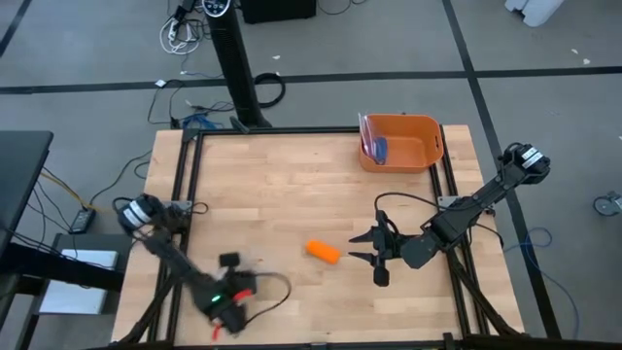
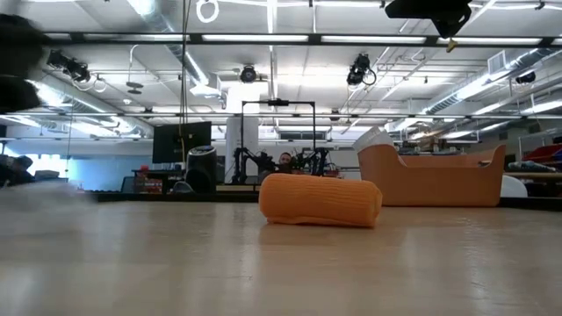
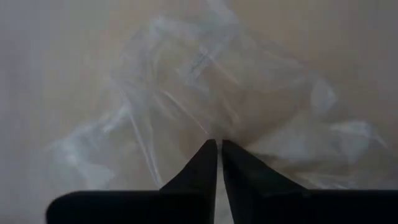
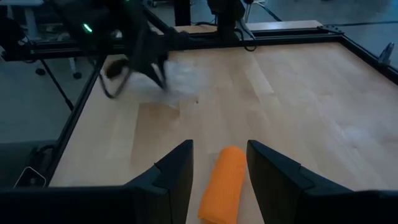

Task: Roll bandage
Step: Prepare the transparent zip bag

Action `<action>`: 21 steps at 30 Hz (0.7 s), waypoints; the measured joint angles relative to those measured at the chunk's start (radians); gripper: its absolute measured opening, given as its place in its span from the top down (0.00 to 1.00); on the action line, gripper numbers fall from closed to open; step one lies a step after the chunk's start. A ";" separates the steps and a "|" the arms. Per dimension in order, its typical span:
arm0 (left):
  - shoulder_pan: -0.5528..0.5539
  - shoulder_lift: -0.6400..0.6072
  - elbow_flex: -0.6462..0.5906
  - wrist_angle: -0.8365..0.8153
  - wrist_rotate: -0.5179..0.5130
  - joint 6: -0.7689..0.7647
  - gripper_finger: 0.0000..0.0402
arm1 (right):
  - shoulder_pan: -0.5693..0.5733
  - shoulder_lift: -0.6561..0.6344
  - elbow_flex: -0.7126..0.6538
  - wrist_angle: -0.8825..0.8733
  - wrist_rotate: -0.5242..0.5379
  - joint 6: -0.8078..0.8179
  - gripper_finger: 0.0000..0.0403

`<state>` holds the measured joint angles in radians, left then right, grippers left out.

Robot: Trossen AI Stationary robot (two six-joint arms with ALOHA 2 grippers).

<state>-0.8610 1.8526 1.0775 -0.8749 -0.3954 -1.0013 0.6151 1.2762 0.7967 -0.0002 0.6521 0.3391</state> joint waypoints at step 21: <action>0.317 -0.213 0.071 0.026 -0.128 0.519 0.99 | 0.019 0.000 0.000 -0.013 -0.016 -0.009 0.62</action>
<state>-0.5442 1.6396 1.1483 -0.8492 -0.5232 -0.4820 0.6346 1.2762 0.7967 -0.0132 0.6357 0.3298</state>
